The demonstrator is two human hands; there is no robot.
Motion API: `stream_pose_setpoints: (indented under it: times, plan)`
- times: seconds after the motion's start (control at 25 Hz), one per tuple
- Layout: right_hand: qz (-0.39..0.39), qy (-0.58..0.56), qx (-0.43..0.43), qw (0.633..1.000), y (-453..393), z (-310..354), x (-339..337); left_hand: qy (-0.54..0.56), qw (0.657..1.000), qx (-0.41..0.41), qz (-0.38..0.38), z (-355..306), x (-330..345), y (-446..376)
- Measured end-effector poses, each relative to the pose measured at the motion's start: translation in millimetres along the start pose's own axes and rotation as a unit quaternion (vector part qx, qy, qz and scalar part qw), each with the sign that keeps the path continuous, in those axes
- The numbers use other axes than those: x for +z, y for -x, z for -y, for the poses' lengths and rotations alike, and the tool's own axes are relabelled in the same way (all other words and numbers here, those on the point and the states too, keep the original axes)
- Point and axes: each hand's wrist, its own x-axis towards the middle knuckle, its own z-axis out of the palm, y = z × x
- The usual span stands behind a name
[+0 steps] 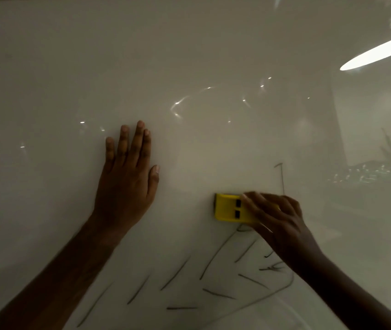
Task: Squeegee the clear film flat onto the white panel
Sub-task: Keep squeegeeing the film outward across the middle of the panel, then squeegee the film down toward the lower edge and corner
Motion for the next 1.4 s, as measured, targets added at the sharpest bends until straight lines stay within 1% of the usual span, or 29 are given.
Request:
stream_pose_setpoints:
  times: [0.08,0.16,0.24,0.32,0.4,0.44,0.56,0.6,0.64,0.68,0.76,0.88,0.96,1.0,1.12,1.16,1.2,1.28,1.4]
  plan:
    - [0.011,0.005,0.02,1.0,20.8,-25.7,-8.7,-0.002,1.0,0.005,-0.001,-0.2,0.3,0.3]
    - [0.004,0.007,0.079,0.997,17.1,-54.1,-15.8,-0.003,1.0,0.0,-0.002,-3.0,-0.1,1.4]
    - [-0.021,-0.009,0.142,0.99,-11.6,-77.6,-25.3,-0.001,1.0,-0.005,-0.004,-6.3,-0.1,1.6]
    - [-0.048,-0.032,0.173,0.983,-51.2,-86.8,-32.8,-0.003,1.0,-0.008,-0.005,-9.0,0.1,0.8]
    - [-0.058,-0.043,0.174,0.982,-73.2,-76.8,-30.1,-0.002,1.0,-0.007,-0.004,-10.0,0.3,0.2]
    - [-0.054,-0.045,0.16,0.985,-72.0,-68.2,-25.4,-0.001,1.0,-0.008,-0.004,-10.4,0.3,0.4]
    - [-0.02,-0.027,0.07,0.997,-19.6,-47.6,-10.7,0.001,1.0,-0.007,-0.007,-11.4,0.1,1.1]
    - [-0.005,-0.019,0.05,0.999,5.7,-47.0,-7.5,0.0,1.0,-0.006,-0.009,-10.9,0.0,1.2]
    - [0.004,-0.02,0.052,0.998,28.0,-50.7,-6.6,-0.001,1.0,-0.003,-0.01,-10.0,-0.1,1.2]
    - [0.004,-0.028,0.075,0.997,44.3,-56.9,-9.0,-0.002,1.0,-0.001,-0.009,-10.3,0.2,1.5]
    - [-0.017,-0.058,0.147,0.987,48.4,-68.3,-16.7,-0.003,1.0,-0.003,-0.01,-11.3,0.7,1.4]
    - [-0.074,-0.097,0.21,0.97,11.1,-70.8,-24.0,0.004,1.0,-0.007,-0.009,-14.8,2.8,1.6]
    - [-0.082,-0.105,0.214,0.968,-4.5,-54.8,-17.6,0.009,1.0,-0.01,-0.009,-15.9,3.3,1.3]
    - [-0.071,-0.101,0.196,0.973,0.5,-45.6,-12.6,0.012,1.0,-0.011,-0.01,-16.6,3.4,1.2]
    - [-0.005,-0.079,0.124,0.989,54.0,-21.4,4.4,0.015,1.0,-0.006,-0.009,-15.6,3.8,1.3]
    - [0.009,-0.072,0.114,0.991,75.2,-20.0,5.8,0.016,1.0,-0.005,-0.007,-15.2,3.9,2.0]
    - [0.013,-0.065,0.12,0.991,91.9,-22.9,4.1,0.014,1.0,-0.003,-0.007,-14.9,4.1,2.5]
    - [0.001,-0.066,0.171,0.983,106.5,-34.8,-3.7,0.015,1.0,-0.003,-0.007,-15.1,3.6,2.5]
    - [-0.034,-0.091,0.249,0.964,86.5,-52.4,-12.0,0.019,1.0,-0.009,-0.006,-17.8,3.4,2.7]
